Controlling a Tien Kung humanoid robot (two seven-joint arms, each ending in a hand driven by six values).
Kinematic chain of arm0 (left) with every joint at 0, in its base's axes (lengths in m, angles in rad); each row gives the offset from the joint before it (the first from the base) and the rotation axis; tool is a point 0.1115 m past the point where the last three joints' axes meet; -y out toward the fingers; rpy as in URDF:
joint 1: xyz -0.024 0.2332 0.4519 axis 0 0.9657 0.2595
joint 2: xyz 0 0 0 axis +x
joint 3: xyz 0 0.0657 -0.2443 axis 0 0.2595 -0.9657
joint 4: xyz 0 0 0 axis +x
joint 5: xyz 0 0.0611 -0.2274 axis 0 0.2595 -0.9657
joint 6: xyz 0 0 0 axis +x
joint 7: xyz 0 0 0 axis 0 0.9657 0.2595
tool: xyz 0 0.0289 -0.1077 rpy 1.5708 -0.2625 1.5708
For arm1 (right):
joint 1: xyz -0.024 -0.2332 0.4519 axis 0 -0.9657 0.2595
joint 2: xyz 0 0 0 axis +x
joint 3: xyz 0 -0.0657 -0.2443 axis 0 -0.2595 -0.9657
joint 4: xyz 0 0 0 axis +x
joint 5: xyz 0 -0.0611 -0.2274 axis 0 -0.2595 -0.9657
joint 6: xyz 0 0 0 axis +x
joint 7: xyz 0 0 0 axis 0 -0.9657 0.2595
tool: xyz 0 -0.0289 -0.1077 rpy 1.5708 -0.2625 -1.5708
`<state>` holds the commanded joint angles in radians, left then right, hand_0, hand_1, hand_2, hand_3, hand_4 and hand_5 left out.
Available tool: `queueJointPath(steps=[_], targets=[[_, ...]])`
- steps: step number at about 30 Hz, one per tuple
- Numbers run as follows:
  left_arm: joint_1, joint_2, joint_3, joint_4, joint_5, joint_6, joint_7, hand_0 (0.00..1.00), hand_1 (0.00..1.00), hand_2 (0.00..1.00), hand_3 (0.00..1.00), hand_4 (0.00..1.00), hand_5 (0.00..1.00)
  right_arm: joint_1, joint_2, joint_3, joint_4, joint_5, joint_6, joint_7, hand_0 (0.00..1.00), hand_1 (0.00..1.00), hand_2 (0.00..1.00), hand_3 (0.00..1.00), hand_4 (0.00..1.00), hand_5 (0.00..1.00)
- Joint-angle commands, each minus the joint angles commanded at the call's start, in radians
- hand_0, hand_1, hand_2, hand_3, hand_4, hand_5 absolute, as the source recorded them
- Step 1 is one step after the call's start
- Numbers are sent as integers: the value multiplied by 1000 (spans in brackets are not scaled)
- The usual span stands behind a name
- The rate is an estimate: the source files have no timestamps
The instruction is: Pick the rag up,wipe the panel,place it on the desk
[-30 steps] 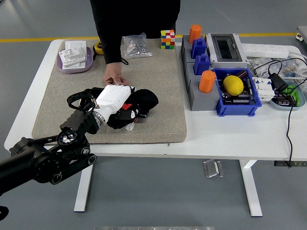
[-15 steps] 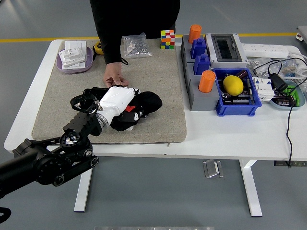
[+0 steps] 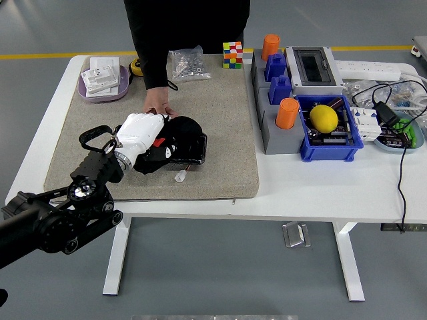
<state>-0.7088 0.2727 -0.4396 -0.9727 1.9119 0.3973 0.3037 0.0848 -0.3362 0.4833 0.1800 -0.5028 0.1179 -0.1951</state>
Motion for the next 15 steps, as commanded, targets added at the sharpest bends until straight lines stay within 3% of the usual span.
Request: queueJointPath(steps=[15], targets=[[19,56,-77,59,50,10,9,223,132,457,409,442,2,-2,1,17,0,-6,-1,-1,770,728,730,596,903,568]])
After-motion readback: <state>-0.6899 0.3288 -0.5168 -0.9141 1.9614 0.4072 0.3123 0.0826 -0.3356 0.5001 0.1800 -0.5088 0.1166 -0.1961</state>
